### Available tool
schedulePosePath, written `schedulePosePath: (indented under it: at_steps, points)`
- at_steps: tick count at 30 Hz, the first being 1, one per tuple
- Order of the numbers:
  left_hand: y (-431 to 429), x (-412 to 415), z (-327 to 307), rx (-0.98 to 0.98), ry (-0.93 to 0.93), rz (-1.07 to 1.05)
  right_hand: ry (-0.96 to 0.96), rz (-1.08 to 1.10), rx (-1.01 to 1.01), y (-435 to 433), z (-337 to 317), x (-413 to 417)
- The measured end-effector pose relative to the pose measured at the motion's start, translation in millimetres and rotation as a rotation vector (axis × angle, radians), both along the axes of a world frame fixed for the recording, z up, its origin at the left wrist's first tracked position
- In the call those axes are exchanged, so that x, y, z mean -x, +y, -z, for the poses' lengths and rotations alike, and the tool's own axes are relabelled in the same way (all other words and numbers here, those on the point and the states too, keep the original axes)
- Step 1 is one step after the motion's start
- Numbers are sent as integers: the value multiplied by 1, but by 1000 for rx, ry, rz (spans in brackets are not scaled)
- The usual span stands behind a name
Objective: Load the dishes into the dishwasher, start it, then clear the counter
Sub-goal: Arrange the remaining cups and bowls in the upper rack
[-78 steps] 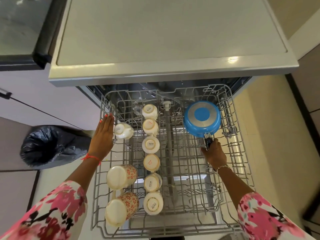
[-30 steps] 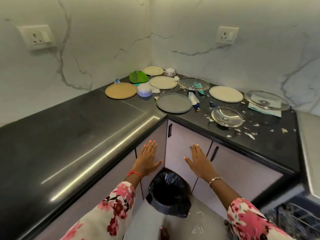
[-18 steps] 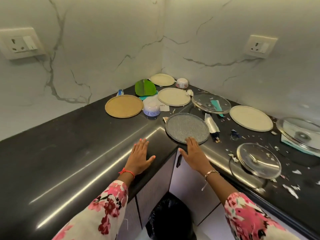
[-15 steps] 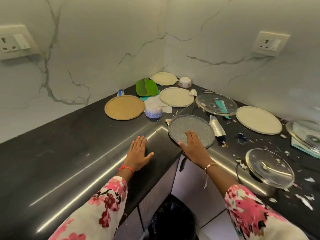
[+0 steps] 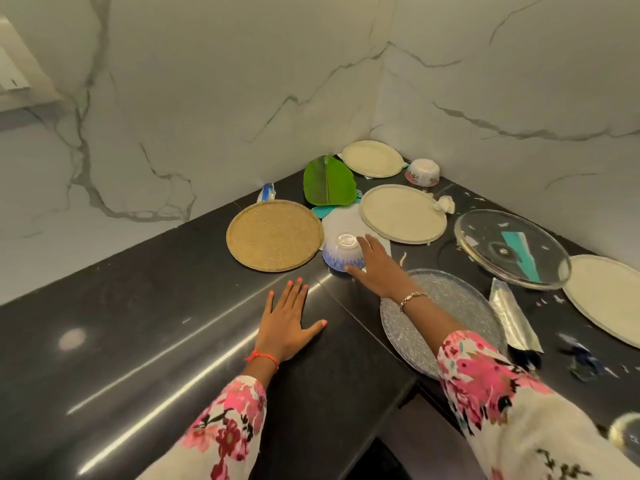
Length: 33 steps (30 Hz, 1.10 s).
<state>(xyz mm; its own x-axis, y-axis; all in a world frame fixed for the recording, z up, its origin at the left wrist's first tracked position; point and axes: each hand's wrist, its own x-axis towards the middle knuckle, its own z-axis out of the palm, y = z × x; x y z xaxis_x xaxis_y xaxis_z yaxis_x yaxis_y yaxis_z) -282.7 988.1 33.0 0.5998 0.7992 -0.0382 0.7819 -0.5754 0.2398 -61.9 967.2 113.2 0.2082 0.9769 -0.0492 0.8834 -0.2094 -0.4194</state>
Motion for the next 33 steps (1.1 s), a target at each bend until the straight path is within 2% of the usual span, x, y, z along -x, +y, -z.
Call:
schedulePosePath:
  at_steps: [6, 10, 18, 26, 29, 33]
  points:
    - [4, 1, 5, -16, -6, -3, -83, -47, 150, 58, 16, 3]
    - [5, 1, 7, -10, -13, -8, -41, -29, 229, 75, 23, -3]
    - [6, 2, 7, 8, -31, -12, -59, -2, 138, 69, 14, 0]
    - [0, 1, 2, 21, 0, -4, -101, 19, 72, -8, -21, 17]
    - [-25, 3, 3, 21, -9, -37, -144, 4, 70, -55, -28, 28]
    - [-82, 13, 6, 30, -41, 0, -90, -2, 88, -121, -25, 43]
